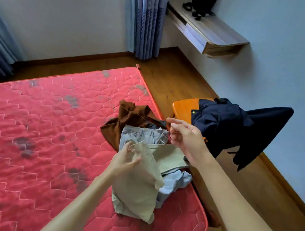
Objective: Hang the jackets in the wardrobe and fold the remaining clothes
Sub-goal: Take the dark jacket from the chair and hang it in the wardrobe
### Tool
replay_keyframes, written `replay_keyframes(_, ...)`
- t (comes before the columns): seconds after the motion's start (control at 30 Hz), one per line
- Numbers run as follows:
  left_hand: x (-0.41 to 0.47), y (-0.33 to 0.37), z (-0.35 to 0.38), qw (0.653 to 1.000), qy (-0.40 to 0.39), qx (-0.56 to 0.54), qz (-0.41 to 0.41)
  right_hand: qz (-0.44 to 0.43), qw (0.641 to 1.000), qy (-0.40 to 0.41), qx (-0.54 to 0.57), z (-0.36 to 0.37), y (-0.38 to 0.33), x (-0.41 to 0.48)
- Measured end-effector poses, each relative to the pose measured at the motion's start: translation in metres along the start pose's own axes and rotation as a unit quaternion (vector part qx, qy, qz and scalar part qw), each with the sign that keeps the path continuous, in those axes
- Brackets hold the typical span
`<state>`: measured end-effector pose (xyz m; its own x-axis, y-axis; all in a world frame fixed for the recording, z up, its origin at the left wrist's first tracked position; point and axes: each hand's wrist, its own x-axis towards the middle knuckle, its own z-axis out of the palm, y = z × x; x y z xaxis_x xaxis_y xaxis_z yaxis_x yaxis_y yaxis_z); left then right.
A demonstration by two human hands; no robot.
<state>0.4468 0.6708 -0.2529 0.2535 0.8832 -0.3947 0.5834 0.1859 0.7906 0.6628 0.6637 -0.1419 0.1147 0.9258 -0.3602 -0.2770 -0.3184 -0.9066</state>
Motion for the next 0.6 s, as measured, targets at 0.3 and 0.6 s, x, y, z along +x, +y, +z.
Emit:
replay_keyframes(0.3, 0.059, 0.071, 0.081, 0.997, -0.064, 0.049, 0.002, 0.084, 0.976, 0.203, 0.006, -0.145, 0.027, 0.029)
replay_keyframes(0.6, 0.147, 0.164, 0.192, 0.988, -0.109, 0.098, 0.044, 0.047, 0.934, 0.325, -0.139, -0.29, 0.008, 0.102)
